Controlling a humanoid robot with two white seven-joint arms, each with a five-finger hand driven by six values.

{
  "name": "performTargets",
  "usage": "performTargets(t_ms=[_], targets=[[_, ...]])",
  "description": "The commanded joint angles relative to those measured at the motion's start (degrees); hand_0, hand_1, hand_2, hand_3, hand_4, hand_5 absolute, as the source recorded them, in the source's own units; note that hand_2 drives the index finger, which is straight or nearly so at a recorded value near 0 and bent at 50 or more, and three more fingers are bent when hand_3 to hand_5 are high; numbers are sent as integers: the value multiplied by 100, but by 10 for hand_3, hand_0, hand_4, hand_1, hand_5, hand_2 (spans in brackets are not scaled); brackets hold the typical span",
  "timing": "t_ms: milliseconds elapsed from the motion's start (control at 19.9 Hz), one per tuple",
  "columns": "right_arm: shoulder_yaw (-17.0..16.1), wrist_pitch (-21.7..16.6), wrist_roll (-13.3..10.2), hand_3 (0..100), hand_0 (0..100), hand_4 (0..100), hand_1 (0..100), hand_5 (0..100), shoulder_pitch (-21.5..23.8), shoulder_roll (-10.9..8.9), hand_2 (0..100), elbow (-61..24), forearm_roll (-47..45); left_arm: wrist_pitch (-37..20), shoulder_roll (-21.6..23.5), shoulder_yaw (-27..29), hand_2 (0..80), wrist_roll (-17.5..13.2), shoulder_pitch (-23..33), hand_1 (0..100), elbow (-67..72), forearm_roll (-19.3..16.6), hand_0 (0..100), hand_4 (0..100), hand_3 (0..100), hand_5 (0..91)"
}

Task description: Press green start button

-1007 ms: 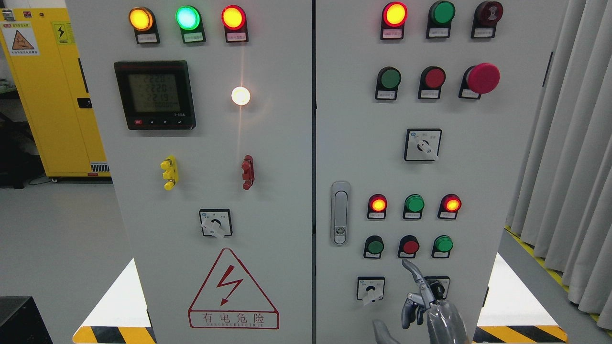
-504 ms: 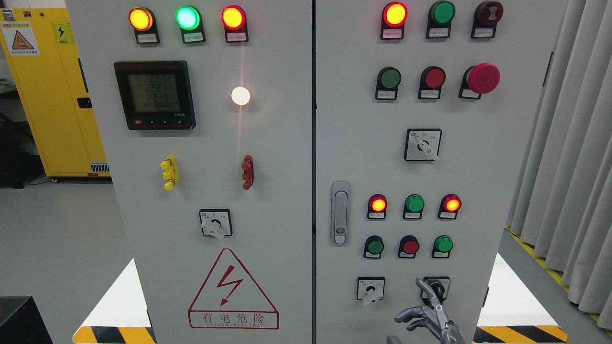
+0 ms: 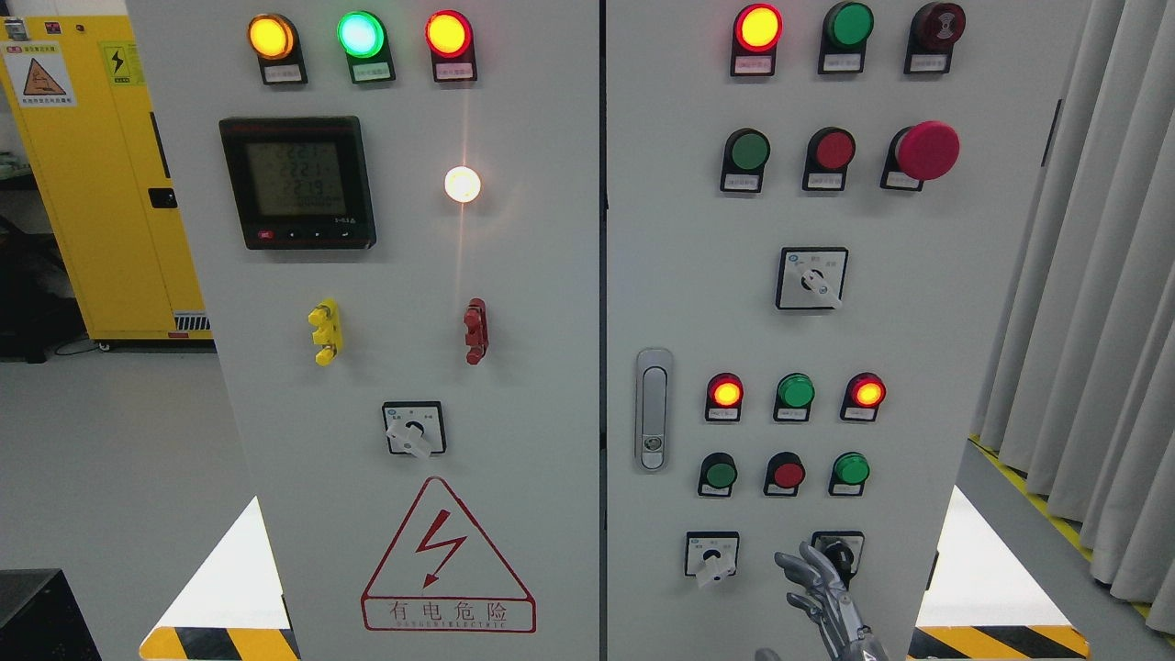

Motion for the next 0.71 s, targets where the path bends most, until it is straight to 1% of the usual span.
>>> performTargets(t_ms=[0, 655], targets=[[63, 2, 13, 0, 281, 0, 482, 0, 113, -18, 0, -24, -102, -4, 0, 0, 0, 2, -3, 556, 0, 0, 120, 0, 0, 0], [36, 11, 13, 0, 275, 0, 488, 0, 104, -18, 0, -15, -199, -4, 0, 0, 0, 2, -3, 556, 0, 0, 120, 0, 0, 0]])
